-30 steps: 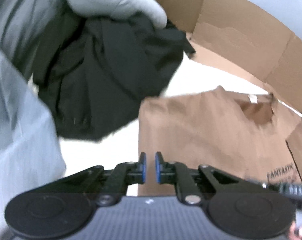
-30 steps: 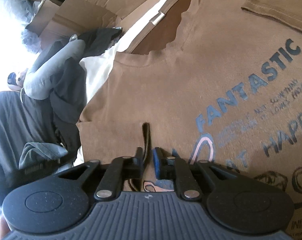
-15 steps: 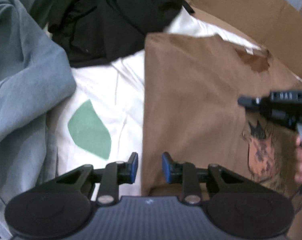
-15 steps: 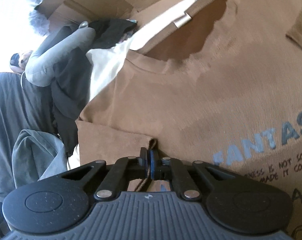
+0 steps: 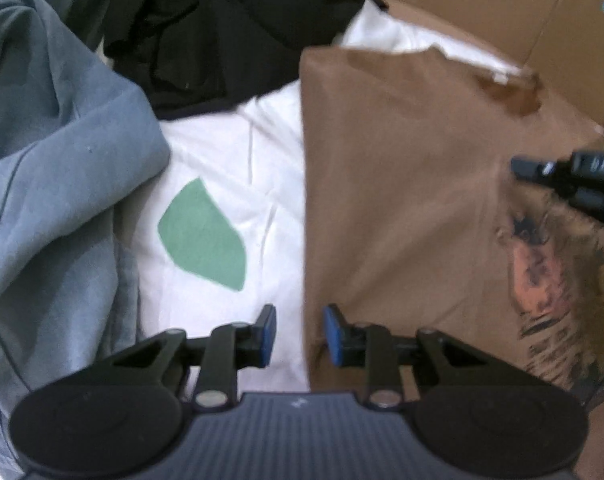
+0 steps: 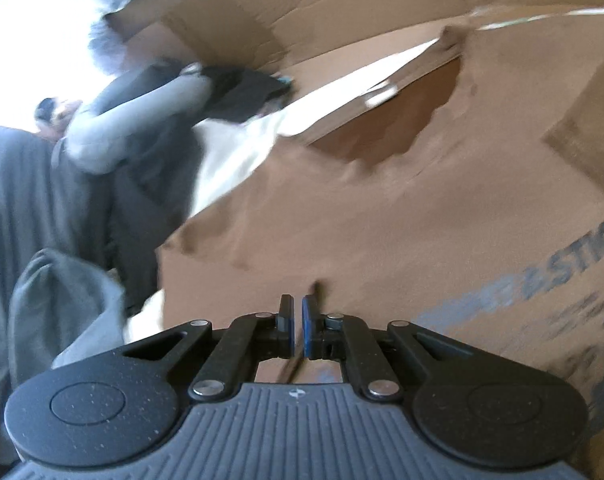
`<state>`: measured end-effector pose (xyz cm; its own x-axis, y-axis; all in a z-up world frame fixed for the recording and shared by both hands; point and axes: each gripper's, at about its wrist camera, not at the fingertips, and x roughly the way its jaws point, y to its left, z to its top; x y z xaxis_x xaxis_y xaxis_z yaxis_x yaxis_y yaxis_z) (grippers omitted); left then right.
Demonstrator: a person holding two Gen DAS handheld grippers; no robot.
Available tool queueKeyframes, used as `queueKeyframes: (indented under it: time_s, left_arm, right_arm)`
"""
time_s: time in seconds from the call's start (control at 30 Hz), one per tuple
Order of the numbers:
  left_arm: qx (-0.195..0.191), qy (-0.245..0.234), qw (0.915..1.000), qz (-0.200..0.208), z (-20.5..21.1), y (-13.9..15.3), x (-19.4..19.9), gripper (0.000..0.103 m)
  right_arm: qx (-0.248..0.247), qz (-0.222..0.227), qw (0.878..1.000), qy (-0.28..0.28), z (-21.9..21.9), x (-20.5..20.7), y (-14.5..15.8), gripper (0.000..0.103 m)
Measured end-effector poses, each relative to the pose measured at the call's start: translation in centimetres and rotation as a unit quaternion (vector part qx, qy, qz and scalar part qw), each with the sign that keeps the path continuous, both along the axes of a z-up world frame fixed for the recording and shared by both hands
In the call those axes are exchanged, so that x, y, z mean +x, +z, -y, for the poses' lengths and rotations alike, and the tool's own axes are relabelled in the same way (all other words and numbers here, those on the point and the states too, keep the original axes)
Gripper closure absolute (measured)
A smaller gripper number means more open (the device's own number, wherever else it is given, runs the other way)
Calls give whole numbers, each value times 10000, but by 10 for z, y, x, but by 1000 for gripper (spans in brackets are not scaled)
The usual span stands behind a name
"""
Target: Fold clothes
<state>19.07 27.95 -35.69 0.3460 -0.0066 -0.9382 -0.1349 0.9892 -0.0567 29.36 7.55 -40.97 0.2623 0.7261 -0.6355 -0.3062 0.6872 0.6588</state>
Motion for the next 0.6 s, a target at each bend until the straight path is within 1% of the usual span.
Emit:
queueKeyframes:
  time_s: [0.1,0.27,0.37,0.47,0.6]
  left_arm:
    - [-250,-73,9996,149,10,1,6,75]
    - [-497,-135,9982,302,29,-2,16,75]
    - [-552,-112,9980,298,38,-8,17,75]
    - [-632,-36,9973,379,41,-14,15,75]
    - [-694,84,9964,478,49,-18,7,77]
  right_arm:
    - [-41,95,9992,378,-14,-11,1,99]
    - [-176,293,9956,873,-31,-19,-1,99]
    - [-286,418,9924,1121,-38,-24,-1,98]
    - [-540,633,9854,1486,-46,-31,-2,99]
    - [-904,1064,9679,2091,-52,-45,0,99]
